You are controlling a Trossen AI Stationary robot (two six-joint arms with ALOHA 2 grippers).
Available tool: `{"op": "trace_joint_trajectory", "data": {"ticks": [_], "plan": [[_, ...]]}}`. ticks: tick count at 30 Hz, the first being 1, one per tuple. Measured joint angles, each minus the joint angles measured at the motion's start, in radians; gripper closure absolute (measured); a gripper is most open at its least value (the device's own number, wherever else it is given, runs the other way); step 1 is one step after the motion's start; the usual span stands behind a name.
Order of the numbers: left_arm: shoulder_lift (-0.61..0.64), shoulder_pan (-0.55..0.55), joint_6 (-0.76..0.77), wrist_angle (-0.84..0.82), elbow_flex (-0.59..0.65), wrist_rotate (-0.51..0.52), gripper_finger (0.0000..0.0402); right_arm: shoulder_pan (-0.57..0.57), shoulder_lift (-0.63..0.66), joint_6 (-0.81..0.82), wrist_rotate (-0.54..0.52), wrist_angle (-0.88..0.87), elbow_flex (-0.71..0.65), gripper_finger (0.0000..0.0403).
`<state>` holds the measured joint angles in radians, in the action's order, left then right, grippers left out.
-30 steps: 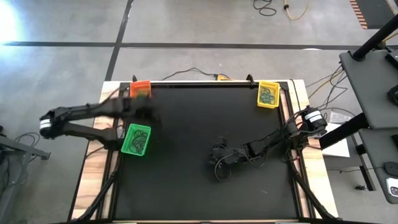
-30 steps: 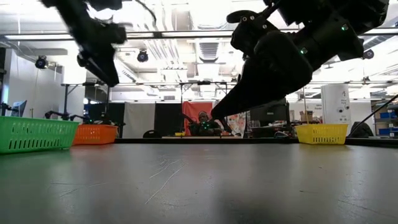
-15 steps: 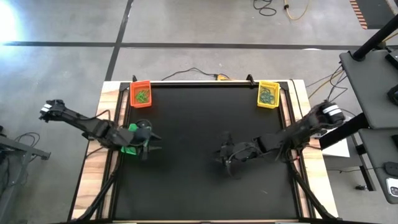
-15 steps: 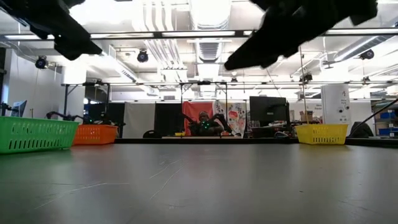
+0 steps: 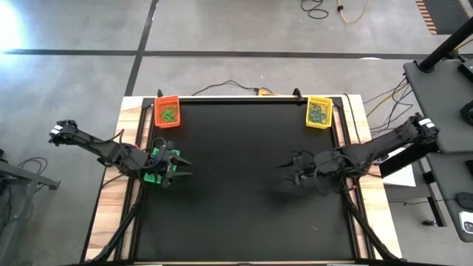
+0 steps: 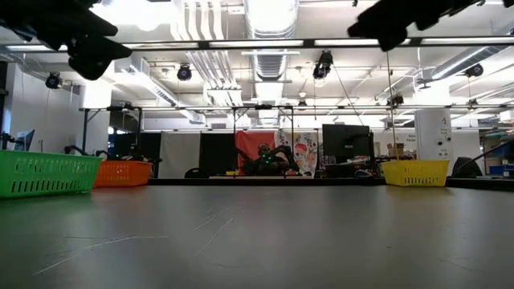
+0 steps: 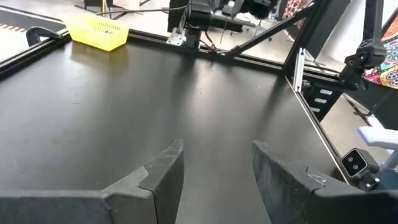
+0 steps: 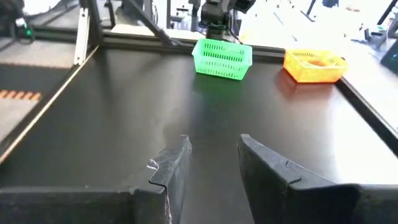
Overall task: Sort rubber bands into baskets
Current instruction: Return to Home Position
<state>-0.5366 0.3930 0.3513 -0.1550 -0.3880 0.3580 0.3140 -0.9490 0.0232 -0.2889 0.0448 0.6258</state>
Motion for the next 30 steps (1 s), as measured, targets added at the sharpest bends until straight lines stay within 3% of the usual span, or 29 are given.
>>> {"op": "trace_joint_trajectory", "data": {"ticks": [4,8,14,19,24,30], "plan": [[-0.025,0.000,0.009,0.008,-0.008,0.000,0.0231,0.000,0.079,-0.018,0.000,-0.057,0.000,0.0273],[-0.040,-0.011,-0.093,0.175,0.000,0.059,0.0231,0.000,0.142,-0.018,0.001,-0.100,-0.004,0.0273],[-0.023,-0.058,-0.243,0.397,0.044,-0.230,0.0231,0.000,0.312,-0.091,0.055,-0.039,-0.154,0.0273],[-0.004,-0.119,-0.237,0.411,0.109,-0.240,0.0231,0.000,0.493,-0.100,0.151,0.014,-0.314,0.0273],[0.086,-0.182,-0.281,0.421,0.169,-0.237,0.0231,0.000,0.704,-0.096,0.157,-0.007,-0.404,0.0273],[0.254,-0.196,-0.310,0.416,0.253,-0.275,0.0231,0.000,0.945,-0.087,0.156,-0.155,-0.432,0.0273]]}}
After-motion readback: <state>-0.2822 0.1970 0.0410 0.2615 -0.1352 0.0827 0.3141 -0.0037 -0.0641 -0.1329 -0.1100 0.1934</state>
